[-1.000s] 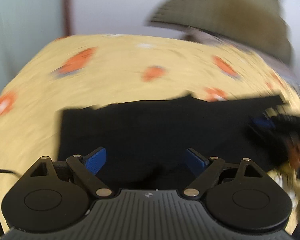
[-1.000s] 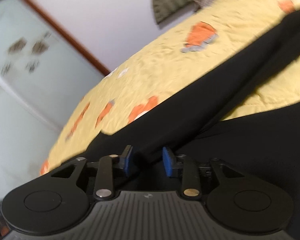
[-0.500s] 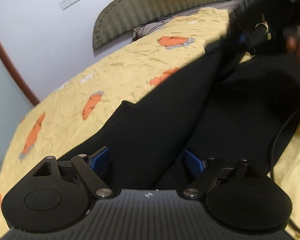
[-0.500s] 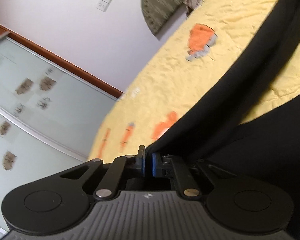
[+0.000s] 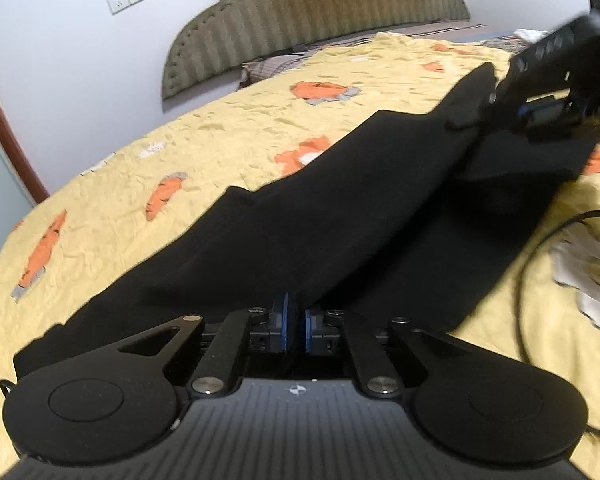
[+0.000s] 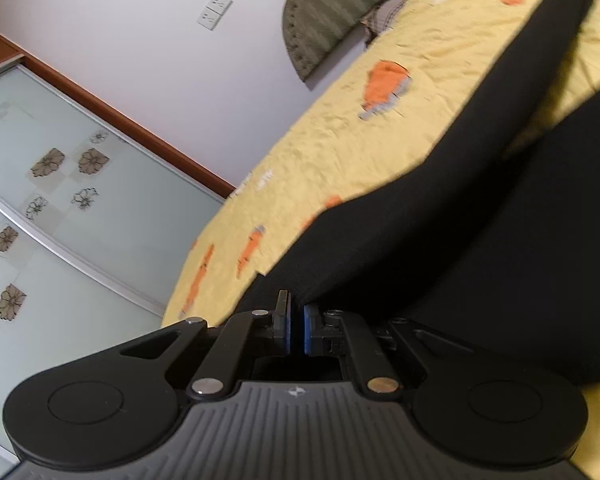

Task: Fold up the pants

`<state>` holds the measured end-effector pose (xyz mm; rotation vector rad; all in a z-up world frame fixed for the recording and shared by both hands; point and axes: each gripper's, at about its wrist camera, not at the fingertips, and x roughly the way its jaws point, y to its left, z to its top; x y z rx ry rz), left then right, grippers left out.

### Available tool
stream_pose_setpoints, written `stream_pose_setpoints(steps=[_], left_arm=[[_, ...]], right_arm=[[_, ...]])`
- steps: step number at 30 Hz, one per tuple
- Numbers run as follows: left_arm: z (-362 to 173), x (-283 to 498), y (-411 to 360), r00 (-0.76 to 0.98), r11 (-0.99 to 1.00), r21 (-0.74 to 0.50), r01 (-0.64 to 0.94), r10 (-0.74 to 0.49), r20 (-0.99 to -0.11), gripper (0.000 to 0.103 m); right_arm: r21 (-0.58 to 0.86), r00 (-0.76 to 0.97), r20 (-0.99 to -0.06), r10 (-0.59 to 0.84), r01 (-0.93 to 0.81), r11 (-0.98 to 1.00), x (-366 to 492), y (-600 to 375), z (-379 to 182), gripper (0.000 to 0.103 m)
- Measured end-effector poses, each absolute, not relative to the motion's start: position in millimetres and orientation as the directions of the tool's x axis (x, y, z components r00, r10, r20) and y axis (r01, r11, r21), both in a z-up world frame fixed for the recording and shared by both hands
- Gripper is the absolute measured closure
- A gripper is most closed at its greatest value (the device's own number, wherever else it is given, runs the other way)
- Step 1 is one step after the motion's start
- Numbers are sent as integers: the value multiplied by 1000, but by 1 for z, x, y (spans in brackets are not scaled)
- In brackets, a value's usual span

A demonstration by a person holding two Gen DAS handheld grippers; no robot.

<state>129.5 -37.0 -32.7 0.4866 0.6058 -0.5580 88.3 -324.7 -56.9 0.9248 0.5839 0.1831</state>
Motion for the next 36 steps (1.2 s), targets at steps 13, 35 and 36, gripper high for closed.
stream_pose_setpoints(steps=[13,35,36], left_arm=[[-36,120,-24,600,670,251,698,-357,-716,95],[-3,139,-140,432,642,-86,762,-603,-670,32],[-5,137,-152,416,619,-80,781,-612,-673,32]], right_arm=[[752,775,-506,380,180,635,45,-305,-91,98],[430,793,-584,173,122,894,37,-365,-44,92],[445,815,-564,135,162,881,30,-382,-40,91]])
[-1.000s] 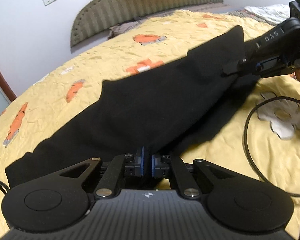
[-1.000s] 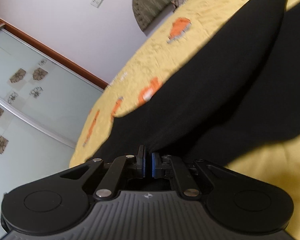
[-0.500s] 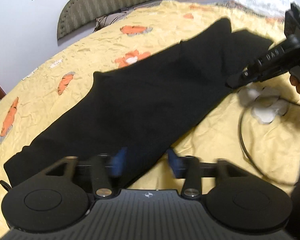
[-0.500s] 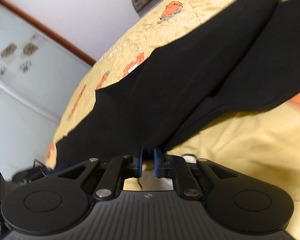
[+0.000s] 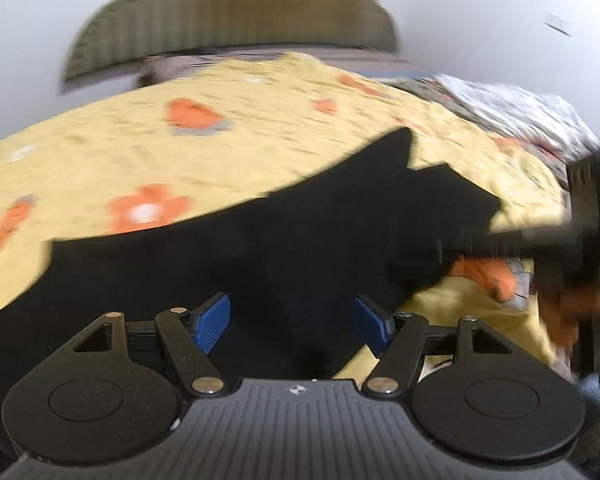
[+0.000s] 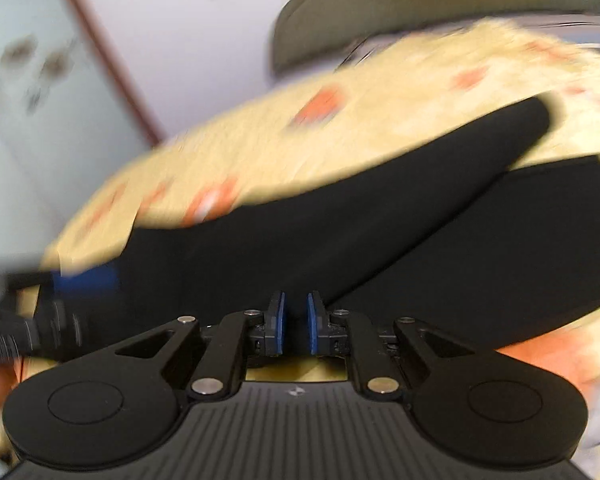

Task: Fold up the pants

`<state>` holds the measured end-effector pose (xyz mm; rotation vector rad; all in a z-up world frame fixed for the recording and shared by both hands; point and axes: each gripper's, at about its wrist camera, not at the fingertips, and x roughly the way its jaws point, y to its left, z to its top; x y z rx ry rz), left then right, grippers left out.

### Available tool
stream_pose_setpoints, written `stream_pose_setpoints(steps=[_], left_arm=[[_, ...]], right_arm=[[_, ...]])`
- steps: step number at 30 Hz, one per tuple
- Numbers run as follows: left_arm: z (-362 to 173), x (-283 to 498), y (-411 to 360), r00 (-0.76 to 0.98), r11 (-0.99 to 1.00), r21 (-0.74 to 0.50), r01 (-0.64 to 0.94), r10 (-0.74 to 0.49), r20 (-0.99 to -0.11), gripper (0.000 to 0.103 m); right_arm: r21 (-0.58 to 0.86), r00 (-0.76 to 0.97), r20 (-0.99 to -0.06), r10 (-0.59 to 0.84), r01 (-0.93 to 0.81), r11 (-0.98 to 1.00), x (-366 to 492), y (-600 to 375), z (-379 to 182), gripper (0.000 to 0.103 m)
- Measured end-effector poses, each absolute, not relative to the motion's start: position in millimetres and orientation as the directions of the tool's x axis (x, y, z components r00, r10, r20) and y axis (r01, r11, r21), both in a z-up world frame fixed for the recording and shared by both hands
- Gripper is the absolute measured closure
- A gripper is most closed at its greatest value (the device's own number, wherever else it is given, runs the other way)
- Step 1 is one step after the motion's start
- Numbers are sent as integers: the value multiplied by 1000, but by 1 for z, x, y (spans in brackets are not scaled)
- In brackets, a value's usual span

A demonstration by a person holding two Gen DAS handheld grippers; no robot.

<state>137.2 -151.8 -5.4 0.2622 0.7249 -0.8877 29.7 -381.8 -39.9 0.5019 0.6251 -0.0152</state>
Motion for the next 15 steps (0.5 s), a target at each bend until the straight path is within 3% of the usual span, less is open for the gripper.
stream_pose_setpoints(steps=[2,4,8,12,15], left_arm=[[-9,131,-179,385,559,-47,828,-628,-676,31],[-15,126,-202,363,505,-16,863,-642,-675,29],[-33,123,-234,369,484,26,875,-631,-682,29],[-50,137,-237,330,501,-27,865,-609,-721,28],[-60,144,-236,314,516,-57,855,-602,-734,27]], right_arm=[[497,837,-544,58,265,826,28,-428,-35,84],[530,832,-554,10,343,775,39,-472,-40,58],[667,821,-569,52,423,613,73,-531,-60,56],[770,809,-564,162,446,457,115,-551,-72,56],[764,812,-547,204,384,519,165,-539,-43,56]])
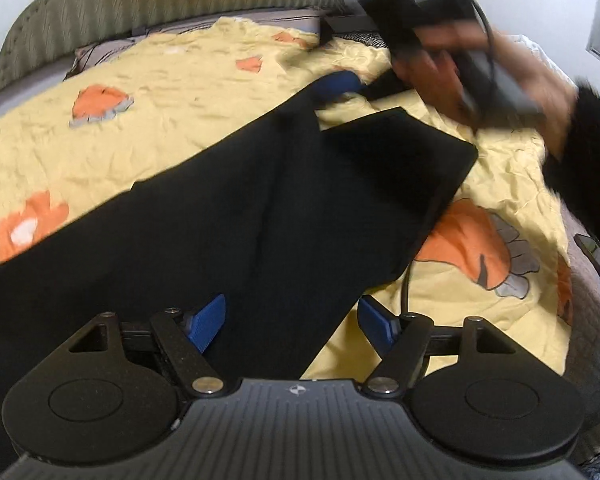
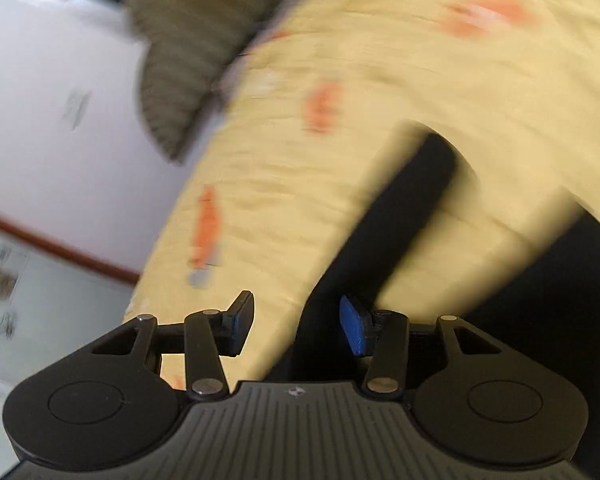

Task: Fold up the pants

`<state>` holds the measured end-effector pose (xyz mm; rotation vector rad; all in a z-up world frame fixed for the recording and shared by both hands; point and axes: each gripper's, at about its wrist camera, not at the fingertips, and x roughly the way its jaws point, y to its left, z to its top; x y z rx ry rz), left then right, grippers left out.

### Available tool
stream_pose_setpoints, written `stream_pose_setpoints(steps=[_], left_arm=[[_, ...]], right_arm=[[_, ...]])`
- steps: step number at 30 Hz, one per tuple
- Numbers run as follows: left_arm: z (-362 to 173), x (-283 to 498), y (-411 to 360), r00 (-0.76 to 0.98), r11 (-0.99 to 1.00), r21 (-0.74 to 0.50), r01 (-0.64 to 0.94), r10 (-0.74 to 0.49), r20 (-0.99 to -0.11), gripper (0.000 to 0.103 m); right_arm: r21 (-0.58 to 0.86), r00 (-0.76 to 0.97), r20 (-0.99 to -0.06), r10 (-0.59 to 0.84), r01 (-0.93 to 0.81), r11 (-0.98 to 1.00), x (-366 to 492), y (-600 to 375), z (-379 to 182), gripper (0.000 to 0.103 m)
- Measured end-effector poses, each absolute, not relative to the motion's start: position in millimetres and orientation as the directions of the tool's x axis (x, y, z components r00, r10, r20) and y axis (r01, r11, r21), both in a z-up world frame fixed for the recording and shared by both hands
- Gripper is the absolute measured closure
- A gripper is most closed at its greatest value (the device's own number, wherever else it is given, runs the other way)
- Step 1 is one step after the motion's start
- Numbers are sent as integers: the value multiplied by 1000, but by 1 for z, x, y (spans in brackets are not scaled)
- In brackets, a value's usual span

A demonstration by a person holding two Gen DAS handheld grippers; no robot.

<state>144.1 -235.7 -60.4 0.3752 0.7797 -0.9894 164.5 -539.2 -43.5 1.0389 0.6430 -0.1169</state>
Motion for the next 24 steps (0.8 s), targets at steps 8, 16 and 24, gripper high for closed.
stream_pose_setpoints(steps=[8,16,24], left_arm=[[-60,146,-232,322,535,-72,842,-605,-728,25],[-58,149,-230,325,550,-96,829,-615,-718,24],[-56,151,-229,325,558,-110,822,-620,-714,24]], right_arm=[[625,882,-464,85,258,737,198,-523,26,56],[690,833,-534,147,329,644,161,-553,-49,49],[708,817,-561,136,388,590,215,-563,-76,49]])
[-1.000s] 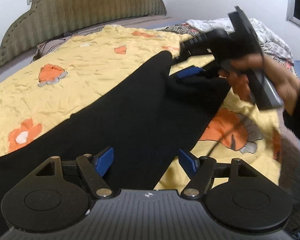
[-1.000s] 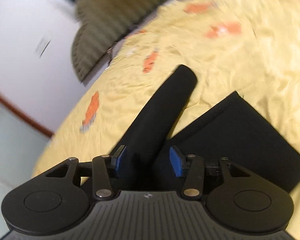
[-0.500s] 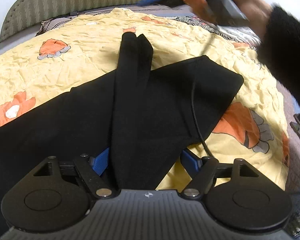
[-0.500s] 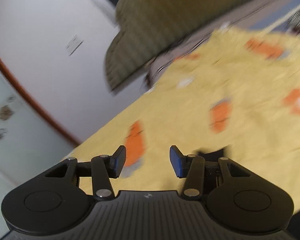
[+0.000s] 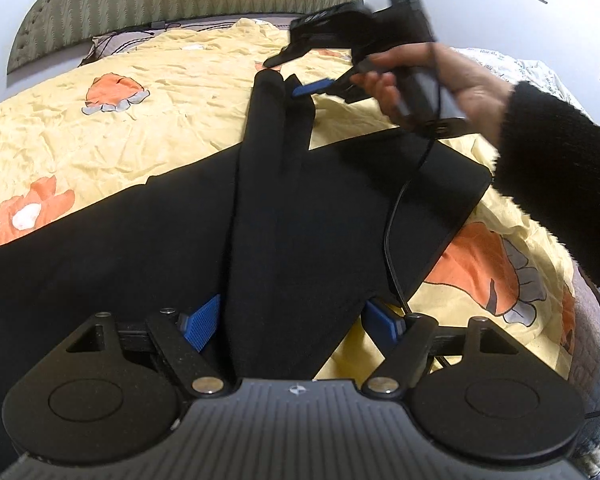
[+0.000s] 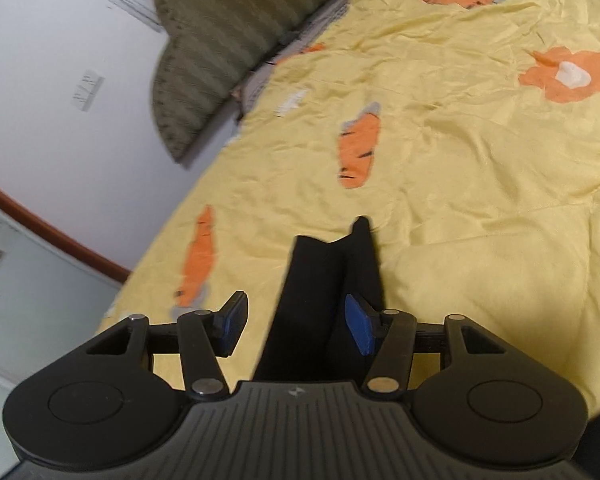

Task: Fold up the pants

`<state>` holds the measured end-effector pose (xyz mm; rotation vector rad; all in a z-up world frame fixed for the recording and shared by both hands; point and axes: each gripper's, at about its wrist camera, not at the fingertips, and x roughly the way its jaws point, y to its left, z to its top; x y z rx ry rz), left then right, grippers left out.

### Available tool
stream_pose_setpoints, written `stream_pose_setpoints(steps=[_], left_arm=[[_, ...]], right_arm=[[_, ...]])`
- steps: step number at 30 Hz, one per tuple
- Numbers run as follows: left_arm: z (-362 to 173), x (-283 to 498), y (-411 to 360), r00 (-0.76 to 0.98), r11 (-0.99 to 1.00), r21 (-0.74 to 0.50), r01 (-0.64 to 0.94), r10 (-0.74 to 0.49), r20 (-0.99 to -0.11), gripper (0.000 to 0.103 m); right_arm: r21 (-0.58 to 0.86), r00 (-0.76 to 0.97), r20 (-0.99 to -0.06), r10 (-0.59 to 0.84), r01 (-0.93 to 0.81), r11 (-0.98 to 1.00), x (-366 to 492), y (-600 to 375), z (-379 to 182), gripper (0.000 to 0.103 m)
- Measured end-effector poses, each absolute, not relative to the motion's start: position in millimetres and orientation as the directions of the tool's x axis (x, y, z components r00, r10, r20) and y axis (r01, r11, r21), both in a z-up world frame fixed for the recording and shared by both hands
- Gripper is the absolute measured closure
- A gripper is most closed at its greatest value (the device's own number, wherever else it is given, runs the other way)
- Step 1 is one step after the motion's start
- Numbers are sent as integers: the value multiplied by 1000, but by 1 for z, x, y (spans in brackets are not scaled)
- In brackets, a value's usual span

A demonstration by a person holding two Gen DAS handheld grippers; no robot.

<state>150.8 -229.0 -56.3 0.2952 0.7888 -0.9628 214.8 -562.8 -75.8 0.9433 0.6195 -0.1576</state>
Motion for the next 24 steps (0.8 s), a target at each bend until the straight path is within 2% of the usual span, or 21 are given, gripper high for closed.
stream_pose_setpoints(steps=[5,6,7,12,17,24], left_arm=[[-57,149,-230,328,547,-99,831,-627,-707,24],[-57,148,-230,329,547,-97,831,-626,-707,24],[-56,148,-230,328,547,-99,831,-626,-707,24],[-52,148,-225,325,536,-107,838,-647,-690,24],[-47,142,-233,327,502,-73,862,-659,-677,24],[-44,122,-255,410,491,62,869,-645,-645,24]], right_arm=[[763,843,-520,138,385,520,232,-568,-93,52],[753,841,-528,118,399,523,232,-567,-92,70],[735,830,-549,100,422,531,232,-566,-90,95],[689,855,-519,2,417,593,198,-559,-61,97],[703,886,-454,-93,421,574,133,-568,-24,97],[722,909,-383,-165,406,561,50,-570,18,97]])
